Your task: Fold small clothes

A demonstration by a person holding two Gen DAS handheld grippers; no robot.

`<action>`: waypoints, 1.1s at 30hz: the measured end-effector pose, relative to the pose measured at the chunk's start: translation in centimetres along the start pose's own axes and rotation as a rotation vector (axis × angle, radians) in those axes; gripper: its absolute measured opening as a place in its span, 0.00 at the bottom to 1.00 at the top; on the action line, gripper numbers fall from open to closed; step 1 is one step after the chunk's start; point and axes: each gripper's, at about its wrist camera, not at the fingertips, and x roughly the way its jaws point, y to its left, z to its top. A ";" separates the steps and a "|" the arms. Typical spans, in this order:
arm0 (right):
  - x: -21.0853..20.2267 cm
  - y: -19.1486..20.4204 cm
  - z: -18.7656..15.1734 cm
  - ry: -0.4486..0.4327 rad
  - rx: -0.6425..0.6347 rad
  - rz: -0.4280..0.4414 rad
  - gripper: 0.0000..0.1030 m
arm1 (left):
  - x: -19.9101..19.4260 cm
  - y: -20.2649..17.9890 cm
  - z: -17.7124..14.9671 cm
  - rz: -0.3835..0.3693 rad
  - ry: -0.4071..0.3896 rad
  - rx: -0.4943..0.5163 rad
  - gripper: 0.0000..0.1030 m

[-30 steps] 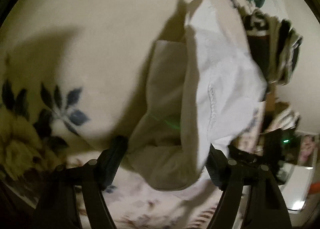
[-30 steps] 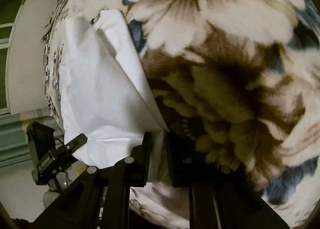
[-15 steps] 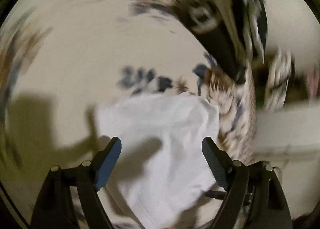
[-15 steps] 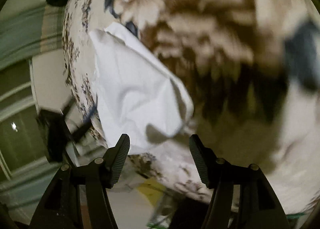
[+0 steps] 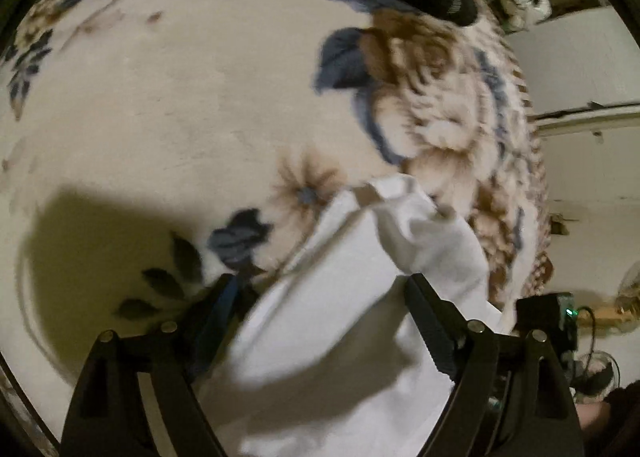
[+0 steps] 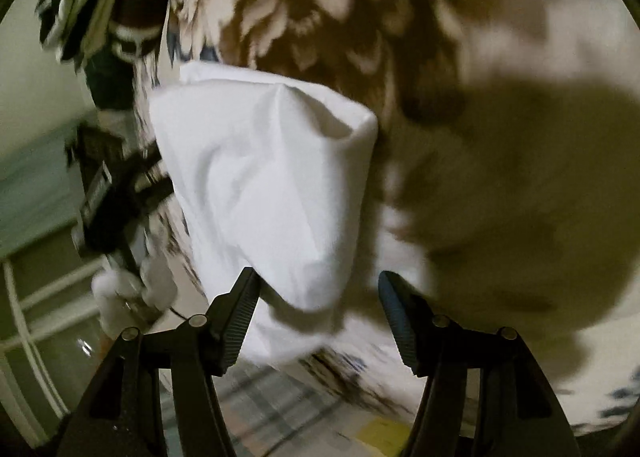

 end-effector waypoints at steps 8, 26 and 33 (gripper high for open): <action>-1.7 2.1 -0.3 -0.093 -0.057 -0.024 0.21 | -1.0 0.1 -3.4 -0.091 -0.064 -0.130 0.57; -8.2 8.9 9.3 -0.064 -0.236 -0.259 0.57 | -2.0 -0.7 -3.6 -0.101 -0.177 -0.363 0.67; -8.9 5.5 7.3 -0.166 -0.091 -0.177 0.57 | -3.1 -2.8 -3.6 -0.066 -0.145 -0.279 0.67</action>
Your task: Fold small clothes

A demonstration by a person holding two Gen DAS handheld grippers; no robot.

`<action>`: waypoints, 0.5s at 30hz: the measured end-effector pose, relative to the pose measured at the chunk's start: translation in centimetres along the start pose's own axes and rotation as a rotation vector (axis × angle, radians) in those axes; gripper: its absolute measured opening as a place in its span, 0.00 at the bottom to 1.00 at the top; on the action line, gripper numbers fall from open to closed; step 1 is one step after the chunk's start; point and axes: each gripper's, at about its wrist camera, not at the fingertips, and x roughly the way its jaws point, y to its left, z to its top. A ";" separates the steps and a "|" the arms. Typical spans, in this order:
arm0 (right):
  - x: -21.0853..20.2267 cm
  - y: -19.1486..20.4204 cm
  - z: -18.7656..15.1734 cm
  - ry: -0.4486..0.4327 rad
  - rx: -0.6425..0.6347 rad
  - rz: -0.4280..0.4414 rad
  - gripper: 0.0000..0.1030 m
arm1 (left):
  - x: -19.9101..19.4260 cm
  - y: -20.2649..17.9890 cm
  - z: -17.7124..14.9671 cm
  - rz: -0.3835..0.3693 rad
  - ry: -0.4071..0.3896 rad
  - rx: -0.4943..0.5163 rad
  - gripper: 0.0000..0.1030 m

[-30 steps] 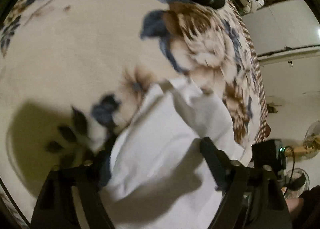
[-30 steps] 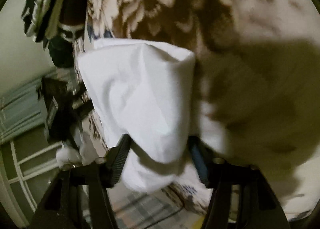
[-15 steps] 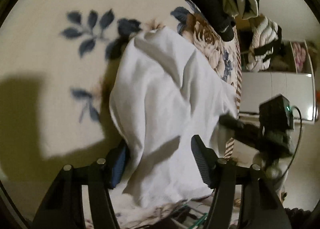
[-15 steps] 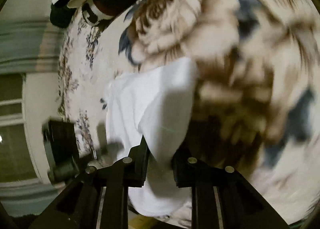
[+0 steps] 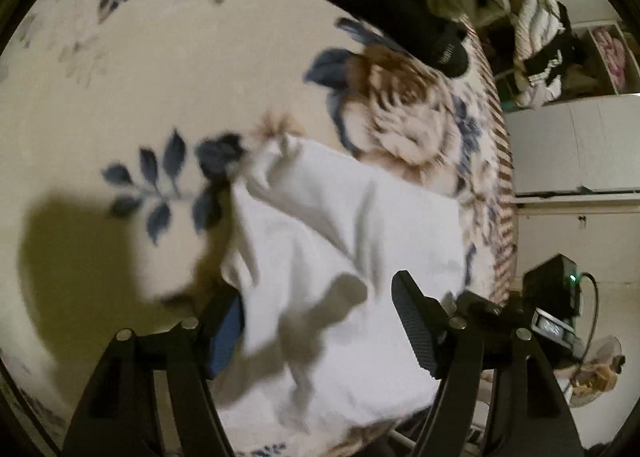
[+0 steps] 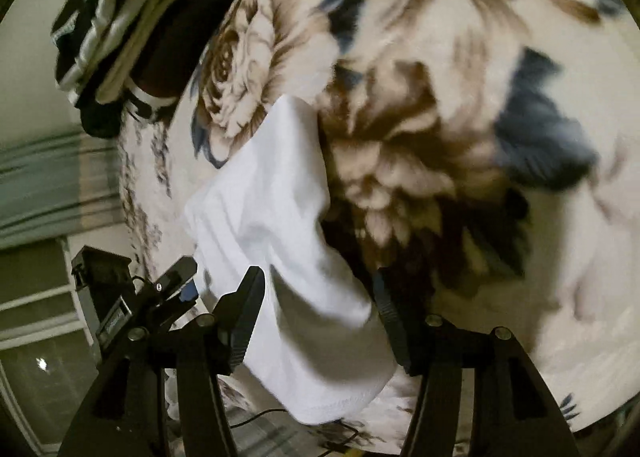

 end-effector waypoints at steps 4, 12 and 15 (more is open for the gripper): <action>0.5 -0.9 -0.4 0.031 0.020 0.029 0.57 | 1.6 1.4 -1.8 0.011 0.045 -0.066 0.66; 2.5 0.4 -0.8 0.055 -0.105 -0.242 0.58 | 0.8 3.7 -4.9 0.106 0.067 -0.110 0.66; 1.8 1.4 -1.3 0.036 -0.120 -0.254 0.58 | -1.8 2.0 -3.2 0.099 -0.016 -0.071 0.67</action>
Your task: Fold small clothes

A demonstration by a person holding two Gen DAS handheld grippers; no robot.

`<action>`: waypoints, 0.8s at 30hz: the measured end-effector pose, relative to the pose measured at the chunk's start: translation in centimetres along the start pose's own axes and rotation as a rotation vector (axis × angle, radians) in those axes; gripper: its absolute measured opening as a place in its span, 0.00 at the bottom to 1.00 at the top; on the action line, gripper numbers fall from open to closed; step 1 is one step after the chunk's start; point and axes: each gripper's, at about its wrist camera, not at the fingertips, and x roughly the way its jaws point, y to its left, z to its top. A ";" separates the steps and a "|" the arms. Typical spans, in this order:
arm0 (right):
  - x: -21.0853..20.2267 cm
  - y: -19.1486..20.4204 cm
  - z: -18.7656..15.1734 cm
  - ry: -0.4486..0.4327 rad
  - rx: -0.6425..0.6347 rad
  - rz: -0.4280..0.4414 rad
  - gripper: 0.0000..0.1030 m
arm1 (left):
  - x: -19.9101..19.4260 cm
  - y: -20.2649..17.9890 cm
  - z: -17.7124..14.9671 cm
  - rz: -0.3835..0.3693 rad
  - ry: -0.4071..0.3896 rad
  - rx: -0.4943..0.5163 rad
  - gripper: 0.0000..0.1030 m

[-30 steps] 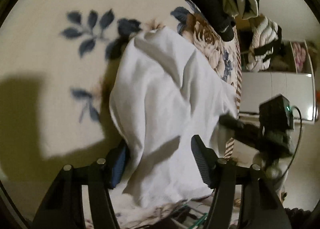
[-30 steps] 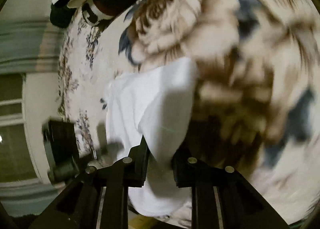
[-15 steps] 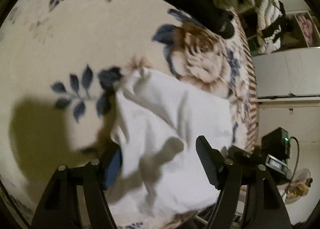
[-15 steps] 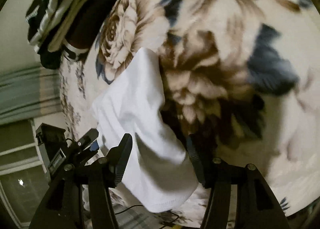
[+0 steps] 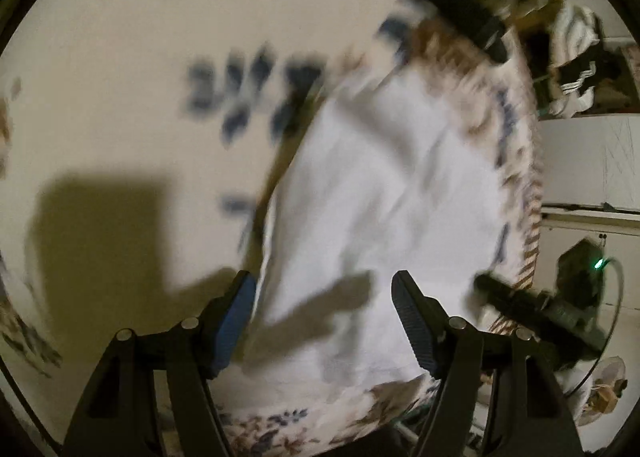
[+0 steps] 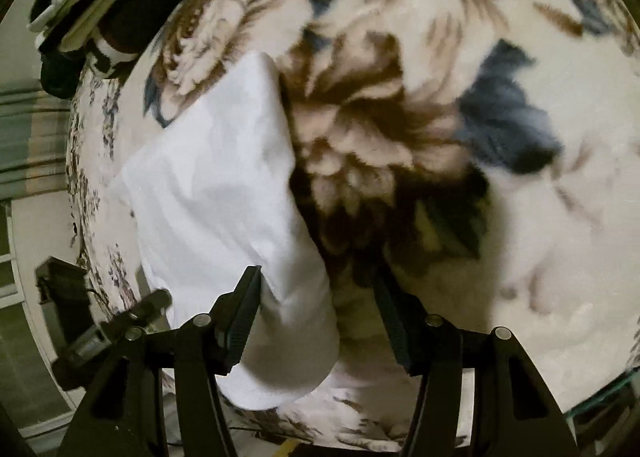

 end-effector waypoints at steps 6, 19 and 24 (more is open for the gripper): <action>-1.5 -0.5 0.8 -0.038 0.055 0.125 0.58 | 1.4 -2.6 6.1 -0.021 -0.075 0.091 0.67; -0.5 -0.5 3.3 -0.053 0.031 0.101 0.58 | 3.0 1.0 7.5 -0.164 -0.037 -0.021 0.69; 0.9 -3.0 2.4 0.050 0.087 0.304 0.60 | 5.1 1.4 4.2 -0.254 0.040 -0.047 0.70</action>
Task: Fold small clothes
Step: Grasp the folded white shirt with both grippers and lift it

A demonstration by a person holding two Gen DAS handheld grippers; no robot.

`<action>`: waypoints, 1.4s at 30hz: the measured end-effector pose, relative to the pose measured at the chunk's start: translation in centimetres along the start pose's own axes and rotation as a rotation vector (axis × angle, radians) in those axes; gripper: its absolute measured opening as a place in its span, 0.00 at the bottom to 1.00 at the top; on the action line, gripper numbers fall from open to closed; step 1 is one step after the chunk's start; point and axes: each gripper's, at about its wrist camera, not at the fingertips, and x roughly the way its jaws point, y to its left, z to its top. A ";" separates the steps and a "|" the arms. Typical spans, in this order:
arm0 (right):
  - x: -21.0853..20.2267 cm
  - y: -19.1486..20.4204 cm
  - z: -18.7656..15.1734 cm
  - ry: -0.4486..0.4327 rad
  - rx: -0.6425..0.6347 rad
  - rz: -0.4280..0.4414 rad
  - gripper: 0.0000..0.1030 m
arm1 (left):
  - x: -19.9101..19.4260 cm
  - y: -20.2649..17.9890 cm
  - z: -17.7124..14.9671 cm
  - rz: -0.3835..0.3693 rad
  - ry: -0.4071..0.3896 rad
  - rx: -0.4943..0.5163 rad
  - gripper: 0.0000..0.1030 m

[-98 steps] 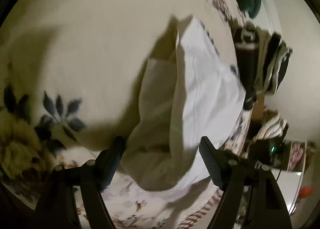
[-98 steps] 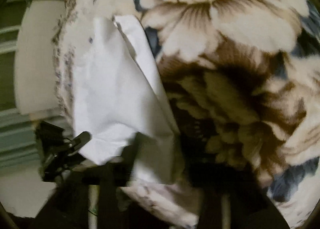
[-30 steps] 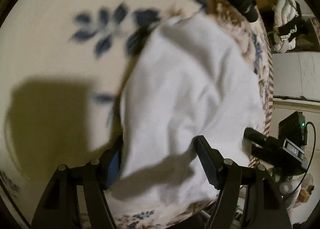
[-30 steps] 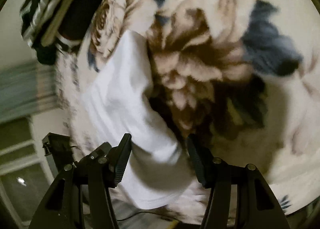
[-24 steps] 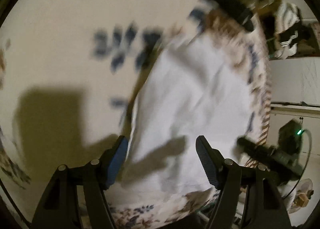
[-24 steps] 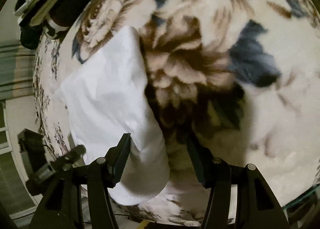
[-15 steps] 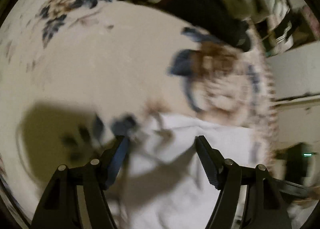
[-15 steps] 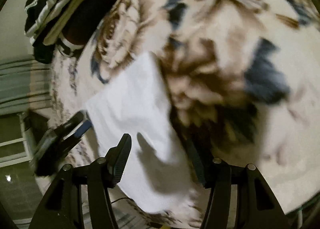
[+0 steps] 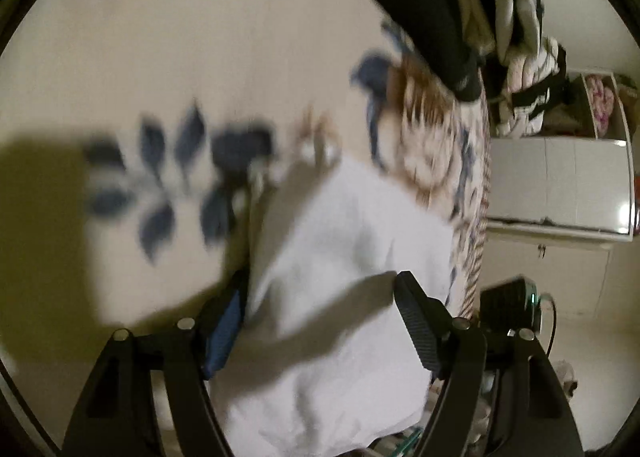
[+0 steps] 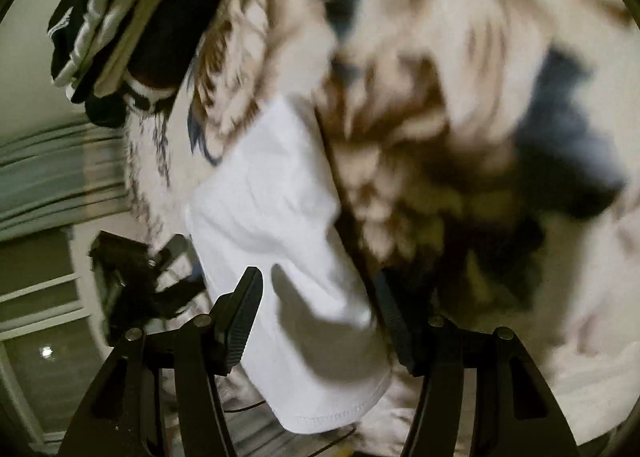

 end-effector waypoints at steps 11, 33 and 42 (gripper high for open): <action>2.6 1.8 -1.1 0.013 -0.087 0.054 0.21 | -1.3 -3.3 -3.0 0.027 -0.093 0.110 0.30; 0.2 -0.2 1.5 0.050 -0.056 0.007 0.44 | 1.8 -0.5 -0.9 -0.073 -0.112 -0.034 0.68; -0.3 2.0 0.9 -0.010 -0.104 0.007 0.19 | 0.3 -4.1 -1.2 -0.052 -0.162 0.036 0.22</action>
